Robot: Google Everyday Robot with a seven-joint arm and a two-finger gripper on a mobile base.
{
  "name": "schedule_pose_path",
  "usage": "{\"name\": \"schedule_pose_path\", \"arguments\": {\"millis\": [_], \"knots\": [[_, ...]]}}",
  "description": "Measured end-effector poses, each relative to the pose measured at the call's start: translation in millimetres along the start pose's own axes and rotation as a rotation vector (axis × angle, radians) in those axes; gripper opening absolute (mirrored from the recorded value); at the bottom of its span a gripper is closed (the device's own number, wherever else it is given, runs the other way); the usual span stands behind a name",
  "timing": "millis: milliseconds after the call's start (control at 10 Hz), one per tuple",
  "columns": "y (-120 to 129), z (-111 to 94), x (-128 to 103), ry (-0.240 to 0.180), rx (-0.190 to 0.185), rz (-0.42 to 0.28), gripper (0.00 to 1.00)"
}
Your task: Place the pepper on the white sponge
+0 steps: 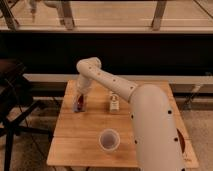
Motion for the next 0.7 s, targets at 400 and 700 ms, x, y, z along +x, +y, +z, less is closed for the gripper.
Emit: {"name": "schedule_pose_path", "arguments": {"millis": [400, 700], "knots": [[-7.0, 2.6, 1.0, 0.001, 0.034, -0.035, 0.18], [-13.4, 6.6, 3.7, -0.001, 0.040, -0.045, 0.35]]}}
